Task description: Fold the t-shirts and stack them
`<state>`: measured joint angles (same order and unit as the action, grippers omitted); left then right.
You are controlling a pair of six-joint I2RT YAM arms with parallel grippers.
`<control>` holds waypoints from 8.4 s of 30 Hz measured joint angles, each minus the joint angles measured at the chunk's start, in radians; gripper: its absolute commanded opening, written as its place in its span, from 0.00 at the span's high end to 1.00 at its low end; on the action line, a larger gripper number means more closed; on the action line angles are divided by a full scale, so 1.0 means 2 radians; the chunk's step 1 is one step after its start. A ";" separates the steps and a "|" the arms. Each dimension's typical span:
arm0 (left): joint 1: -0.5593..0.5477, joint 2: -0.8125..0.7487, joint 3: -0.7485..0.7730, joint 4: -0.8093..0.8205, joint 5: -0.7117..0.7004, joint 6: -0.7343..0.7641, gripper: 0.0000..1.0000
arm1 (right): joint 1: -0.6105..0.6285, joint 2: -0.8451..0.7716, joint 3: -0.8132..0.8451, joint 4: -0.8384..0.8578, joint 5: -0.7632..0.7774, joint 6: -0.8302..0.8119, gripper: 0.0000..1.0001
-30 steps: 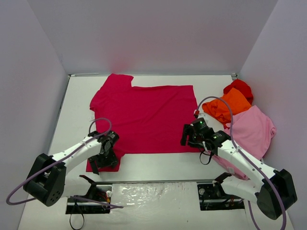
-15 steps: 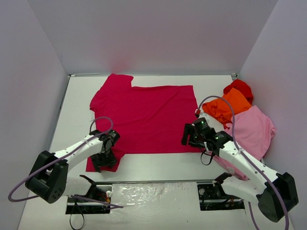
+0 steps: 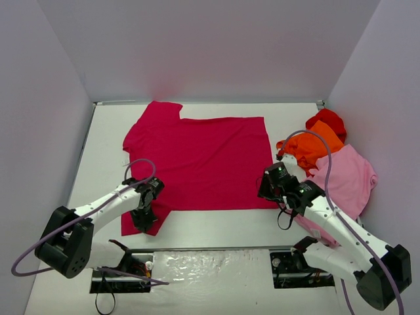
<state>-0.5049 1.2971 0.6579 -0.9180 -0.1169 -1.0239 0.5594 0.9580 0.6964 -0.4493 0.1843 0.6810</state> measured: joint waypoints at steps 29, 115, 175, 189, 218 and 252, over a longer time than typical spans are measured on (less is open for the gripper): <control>0.000 -0.014 0.118 -0.056 0.004 0.083 1.00 | 0.009 0.174 -0.054 0.024 0.081 0.116 0.49; 0.100 0.311 0.608 -0.152 -0.098 0.236 1.00 | -0.094 0.560 0.371 0.106 0.163 -0.115 0.46; 0.122 0.558 0.907 -0.201 -0.164 0.305 0.12 | -0.088 0.490 0.244 0.210 0.067 -0.094 1.00; 0.154 0.272 0.549 -0.133 -0.119 0.265 0.17 | 0.010 0.477 0.301 0.172 -0.013 -0.100 0.68; 0.247 0.320 0.364 0.056 0.033 0.220 0.28 | 0.107 0.630 0.448 0.238 -0.132 -0.139 0.70; 0.242 0.411 0.523 -0.057 -0.038 0.259 0.55 | 0.114 0.531 0.284 0.288 -0.093 -0.146 1.00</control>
<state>-0.0215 2.1186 1.7035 -1.0311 -0.1921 -0.5068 0.7872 2.0201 1.2637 0.1270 -0.0013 0.3889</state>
